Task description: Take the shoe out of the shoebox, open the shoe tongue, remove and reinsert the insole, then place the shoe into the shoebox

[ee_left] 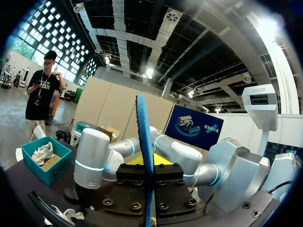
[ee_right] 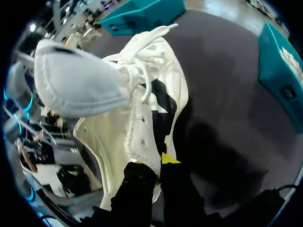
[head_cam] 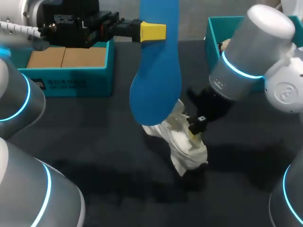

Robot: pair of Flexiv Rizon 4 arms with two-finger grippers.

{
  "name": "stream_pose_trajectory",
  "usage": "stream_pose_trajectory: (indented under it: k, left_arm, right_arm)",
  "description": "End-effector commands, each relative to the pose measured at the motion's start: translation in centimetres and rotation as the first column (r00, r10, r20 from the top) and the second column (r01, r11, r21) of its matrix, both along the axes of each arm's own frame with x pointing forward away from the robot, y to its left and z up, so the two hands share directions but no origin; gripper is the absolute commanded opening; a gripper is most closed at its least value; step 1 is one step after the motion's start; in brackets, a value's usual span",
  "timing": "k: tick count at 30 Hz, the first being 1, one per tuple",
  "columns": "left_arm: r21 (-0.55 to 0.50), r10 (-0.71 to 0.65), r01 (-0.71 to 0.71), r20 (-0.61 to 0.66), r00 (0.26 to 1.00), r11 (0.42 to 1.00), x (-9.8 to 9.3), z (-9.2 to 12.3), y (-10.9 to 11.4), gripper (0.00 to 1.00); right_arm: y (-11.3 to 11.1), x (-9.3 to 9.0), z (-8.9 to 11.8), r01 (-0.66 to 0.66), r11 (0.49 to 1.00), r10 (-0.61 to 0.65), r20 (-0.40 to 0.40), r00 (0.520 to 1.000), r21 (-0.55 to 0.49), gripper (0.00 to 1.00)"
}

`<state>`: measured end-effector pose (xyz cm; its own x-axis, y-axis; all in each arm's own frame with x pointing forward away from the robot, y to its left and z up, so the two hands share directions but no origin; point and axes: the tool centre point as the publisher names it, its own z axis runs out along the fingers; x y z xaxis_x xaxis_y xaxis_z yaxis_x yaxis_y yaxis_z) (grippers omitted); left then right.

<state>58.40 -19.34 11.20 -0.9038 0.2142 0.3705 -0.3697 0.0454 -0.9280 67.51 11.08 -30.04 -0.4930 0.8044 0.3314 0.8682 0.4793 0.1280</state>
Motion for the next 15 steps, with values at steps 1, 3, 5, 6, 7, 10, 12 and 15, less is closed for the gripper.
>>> stream_pose_trajectory:
  k: [1,3,5,6,7,10,12,15]
  left_arm:
    - [0.000,-0.001,0.001,0.000,1.000,1.000,0.0,-0.1,0.0,0.00]
    - [0.000,-0.001,0.001,0.000,1.000,1.000,0.0,-0.1,0.0,0.00]
    - [0.000,-0.001,0.001,0.000,1.000,1.000,0.0,-0.1,0.0,0.00]
    - [0.000,-0.001,0.001,0.000,1.000,1.000,0.0,-0.1,0.0,0.00]
    - [0.000,-0.001,0.001,0.000,1.000,1.000,0.0,-0.1,0.0,0.00]
    - [0.000,-0.001,0.001,0.000,1.000,1.000,0.0,-0.1,0.0,0.00]
    - [0.000,-0.001,0.001,0.000,1.000,1.000,0.0,-0.1,0.0,0.00]
    - [0.000,-0.001,0.001,0.000,1.000,1.000,0.0,-0.1,0.0,0.00]
  right_arm:
    - [-0.5,-0.4,-1.0,0.118,0.991,-0.119,0.019,0.993,0.065,0.00]
    - [-0.5,-0.5,-1.1,0.145,0.987,-0.146,0.014,0.989,0.067,0.00]
    - [-0.3,-0.8,-1.2,0.169,0.983,-0.169,0.002,0.986,0.071,0.00]
    - [-0.2,-0.9,-1.3,0.184,0.982,-0.184,0.002,0.983,0.051,0.00]
    - [0.0,-1.0,-1.4,0.192,0.980,-0.192,-0.004,0.981,0.044,0.00]
    - [0.3,-1.3,-1.6,0.222,0.975,-0.221,-0.012,0.975,0.013,0.00]
    - [0.6,-1.6,-1.7,0.223,0.975,-0.223,-0.012,0.975,0.010,0.00]
    - [0.9,-1.9,-2.1,0.244,0.970,-0.244,-0.016,0.970,0.002,0.00]
